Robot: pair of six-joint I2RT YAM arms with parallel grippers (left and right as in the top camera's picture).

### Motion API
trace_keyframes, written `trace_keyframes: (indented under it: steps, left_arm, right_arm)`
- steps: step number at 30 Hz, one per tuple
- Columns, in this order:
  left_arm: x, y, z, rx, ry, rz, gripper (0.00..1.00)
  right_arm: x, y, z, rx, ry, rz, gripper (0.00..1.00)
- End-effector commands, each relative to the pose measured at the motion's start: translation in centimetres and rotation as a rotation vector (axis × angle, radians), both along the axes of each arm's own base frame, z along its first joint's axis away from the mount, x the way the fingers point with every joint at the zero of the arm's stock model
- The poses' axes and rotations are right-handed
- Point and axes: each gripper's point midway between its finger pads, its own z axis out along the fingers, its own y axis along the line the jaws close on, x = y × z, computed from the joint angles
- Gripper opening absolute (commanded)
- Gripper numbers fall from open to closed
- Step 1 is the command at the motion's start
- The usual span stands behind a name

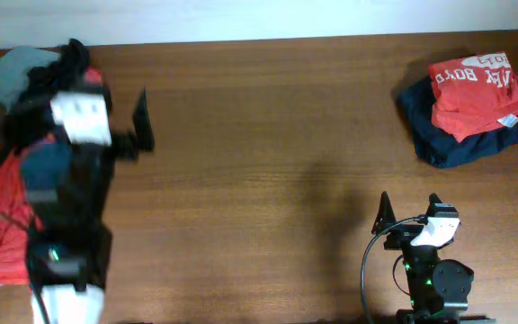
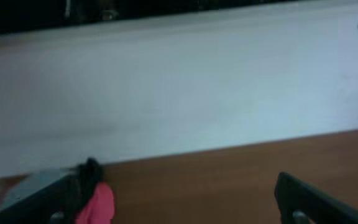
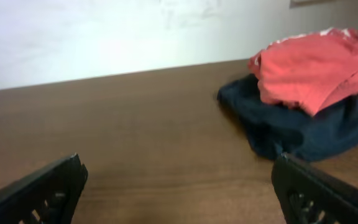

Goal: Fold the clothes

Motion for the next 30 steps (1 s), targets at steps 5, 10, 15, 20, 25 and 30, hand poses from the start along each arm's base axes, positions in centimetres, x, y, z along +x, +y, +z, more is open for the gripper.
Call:
trace_keyframes:
  steps: [5, 10, 15, 20, 25, 30]
  left_arm:
    - [-4.3, -0.2, -7.4, 0.030, -0.035, -0.016, 0.99]
    - [-6.4, -0.1, -10.3, 0.032, -0.099, -0.010, 0.99]
    - [-8.0, 0.6, -12.6, 0.034, -0.125, 0.016, 0.99]
    - [-9.1, 0.9, -13.9, 0.036, -0.159, 0.030, 0.99]
    - [-9.6, 0.9, -14.9, 0.037, -0.175, 0.031, 0.99]
    - [-10.0, 0.8, -16.9, 0.035, -0.121, 0.030, 0.99]
  right_arm:
    - [0.0, -0.3, -0.2, -0.003, -0.001, -0.018, 0.99]
    - [0.0, -0.3, -0.2, -0.003, -0.001, -0.018, 0.98]
    - [0.0, -0.3, -0.2, -0.003, -0.001, -0.018, 0.99]
    - [0.0, -0.3, -0.2, -0.003, -0.001, -0.018, 0.99]
    - [0.0, -0.3, -0.2, -0.003, -0.001, -0.018, 0.99]
    - [0.0, -0.3, -0.2, -0.003, -0.001, -0.018, 0.99]
